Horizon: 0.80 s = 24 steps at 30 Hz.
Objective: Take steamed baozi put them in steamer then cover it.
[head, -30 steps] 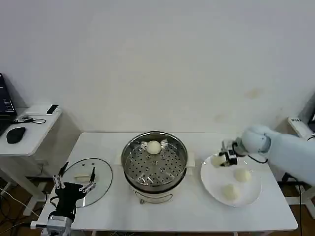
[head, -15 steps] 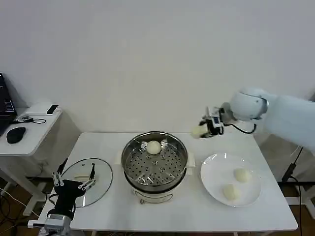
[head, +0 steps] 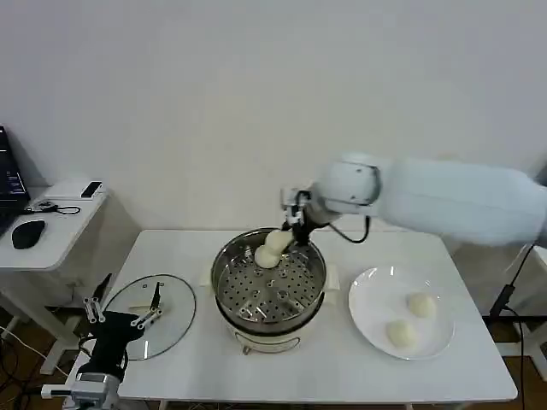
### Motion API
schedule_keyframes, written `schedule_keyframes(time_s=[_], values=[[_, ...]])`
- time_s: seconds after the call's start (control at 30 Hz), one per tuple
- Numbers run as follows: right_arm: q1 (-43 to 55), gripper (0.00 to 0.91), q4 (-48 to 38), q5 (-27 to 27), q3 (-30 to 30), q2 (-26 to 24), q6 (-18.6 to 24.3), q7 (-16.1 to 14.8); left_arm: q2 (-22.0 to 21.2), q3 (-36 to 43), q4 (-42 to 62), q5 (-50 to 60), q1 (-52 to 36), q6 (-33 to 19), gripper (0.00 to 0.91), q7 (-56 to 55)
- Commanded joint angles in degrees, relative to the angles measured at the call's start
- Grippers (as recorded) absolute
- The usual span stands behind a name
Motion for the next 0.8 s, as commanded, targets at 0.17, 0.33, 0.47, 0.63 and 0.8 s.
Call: schedule_keyframes(time_s=[0.17,0.33,0.47,0.63,0.8], values=[[-6.23,0.544,-5.32,6.23,-0.83,13.18,-3.85,3.71,-0.2,-0.94,0.05,-0.57,0.32,-0.24,0.907,-0.15],[-7.79,0.554,-7.45,4.77,-1.06,14.46,-3.83,3.77,-0.32,-0.88,0.43,-0.62,0.27,-0.37,0.907,-0.26],[-8.62,0.564,-9.35,2.79,-0.98,15.25,-3.81,3.79,-0.24,-0.83,0.5,-0.63,0.2,-0.39,0.907,-0.25],[-8.97,0.564,-11.42,2.28,-0.86,16.02,-3.84,4.24,-0.03,-1.16,0.65,-0.77,0.27,-0.55,0.907,-0.29],[-9.48,0.564,-12.64,1.49,-0.64,16.91,-3.83,4.41,-0.11,-1.12,0.88,-0.76,0.28,-0.69,0.907,-0.33]])
